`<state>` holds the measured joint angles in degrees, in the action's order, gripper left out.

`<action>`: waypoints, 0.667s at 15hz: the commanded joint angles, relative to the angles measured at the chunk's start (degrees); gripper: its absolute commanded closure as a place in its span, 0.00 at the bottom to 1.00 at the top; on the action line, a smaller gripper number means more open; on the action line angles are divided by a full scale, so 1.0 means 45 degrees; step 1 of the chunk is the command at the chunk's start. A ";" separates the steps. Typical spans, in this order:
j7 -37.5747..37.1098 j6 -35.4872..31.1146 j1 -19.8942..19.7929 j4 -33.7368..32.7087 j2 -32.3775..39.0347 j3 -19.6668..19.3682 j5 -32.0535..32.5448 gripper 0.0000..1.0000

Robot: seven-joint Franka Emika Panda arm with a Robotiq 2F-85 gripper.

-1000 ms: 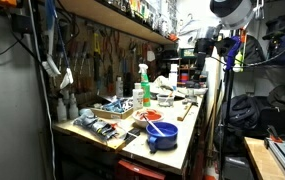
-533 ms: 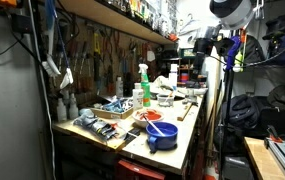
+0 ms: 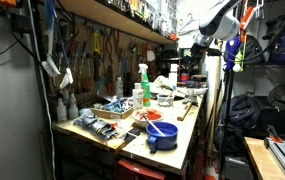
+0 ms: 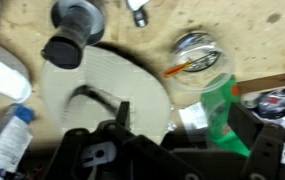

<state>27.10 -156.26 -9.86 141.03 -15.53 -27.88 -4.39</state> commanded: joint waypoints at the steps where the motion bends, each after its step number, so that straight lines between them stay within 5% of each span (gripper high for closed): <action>1: -0.0503 -0.1919 -0.0563 -0.1756 0.3193 -0.0677 -0.0141 0.00; 2: -0.0871 -0.2198 -0.0796 -0.2166 0.3873 -0.0767 -0.0136 0.00; 3: -0.0321 -0.1662 -0.0547 -0.1157 0.2249 -0.0577 -0.0039 0.00; 8: -0.0356 -0.1813 -0.0563 -0.1495 0.2697 -0.0532 -0.0039 0.00; 10: -0.1601 -0.1237 -0.1480 -0.2316 0.3859 -0.0003 0.0764 0.00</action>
<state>24.74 -164.42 -12.54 133.97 -3.16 -30.29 -4.13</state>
